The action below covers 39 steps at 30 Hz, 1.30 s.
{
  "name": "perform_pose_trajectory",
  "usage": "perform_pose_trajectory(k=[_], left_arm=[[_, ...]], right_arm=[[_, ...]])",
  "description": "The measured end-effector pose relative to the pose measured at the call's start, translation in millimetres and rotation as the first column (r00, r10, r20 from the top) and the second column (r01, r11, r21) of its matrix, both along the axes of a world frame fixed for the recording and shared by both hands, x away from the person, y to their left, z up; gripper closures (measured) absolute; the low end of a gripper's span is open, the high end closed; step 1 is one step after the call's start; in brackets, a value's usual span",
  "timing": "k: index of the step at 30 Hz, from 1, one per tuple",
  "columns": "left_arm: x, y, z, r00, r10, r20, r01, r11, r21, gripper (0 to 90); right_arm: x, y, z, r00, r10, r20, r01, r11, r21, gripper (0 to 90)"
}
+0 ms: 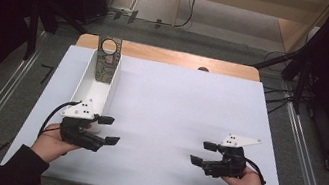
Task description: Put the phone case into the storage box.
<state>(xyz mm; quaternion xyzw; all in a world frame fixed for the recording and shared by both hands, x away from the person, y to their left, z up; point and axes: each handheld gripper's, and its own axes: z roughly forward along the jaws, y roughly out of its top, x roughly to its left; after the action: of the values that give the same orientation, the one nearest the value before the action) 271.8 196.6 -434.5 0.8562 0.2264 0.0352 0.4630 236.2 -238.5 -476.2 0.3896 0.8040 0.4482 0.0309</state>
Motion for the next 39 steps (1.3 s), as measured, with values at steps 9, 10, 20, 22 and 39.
perform_pose_trajectory(k=[9,10,20,22,39], left_arm=[[-1.8,-0.2,-8.9,0.9997,-0.022,-0.008,0.022,0.999,0.038,29.1],[-2.3,0.0,-9.4,0.9997,-0.022,-0.01,0.022,0.999,0.038,29.1],[-2.3,1.5,-13.6,0.9992,-0.036,-0.015,0.037,0.9975,0.061,29.1],[-1.9,1.5,-14.2,0.9993,-0.034,-0.018,0.035,0.9975,0.061,29.1],[-1.4,2.4,-14.0,0.9992,-0.037,-0.016,0.037,0.9979,0.053,29.1]], right_arm=[[-0.2,-0.3,0.4,1.0,0.002,0.002,-0.002,1.0,0.0,21.4],[-0.1,-0.2,0.3,1.0,0.001,0.001,-0.001,1.0,0.001,21.4],[-0.2,0.7,-0.2,1.0,0.008,-0.002,-0.008,1.0,-0.001,21.4],[-0.2,0.7,-0.2,1.0,0.008,-0.002,-0.008,1.0,0.0,21.4],[-0.4,0.5,-0.2,1.0,0.007,-0.003,-0.007,1.0,0.002,21.4]])
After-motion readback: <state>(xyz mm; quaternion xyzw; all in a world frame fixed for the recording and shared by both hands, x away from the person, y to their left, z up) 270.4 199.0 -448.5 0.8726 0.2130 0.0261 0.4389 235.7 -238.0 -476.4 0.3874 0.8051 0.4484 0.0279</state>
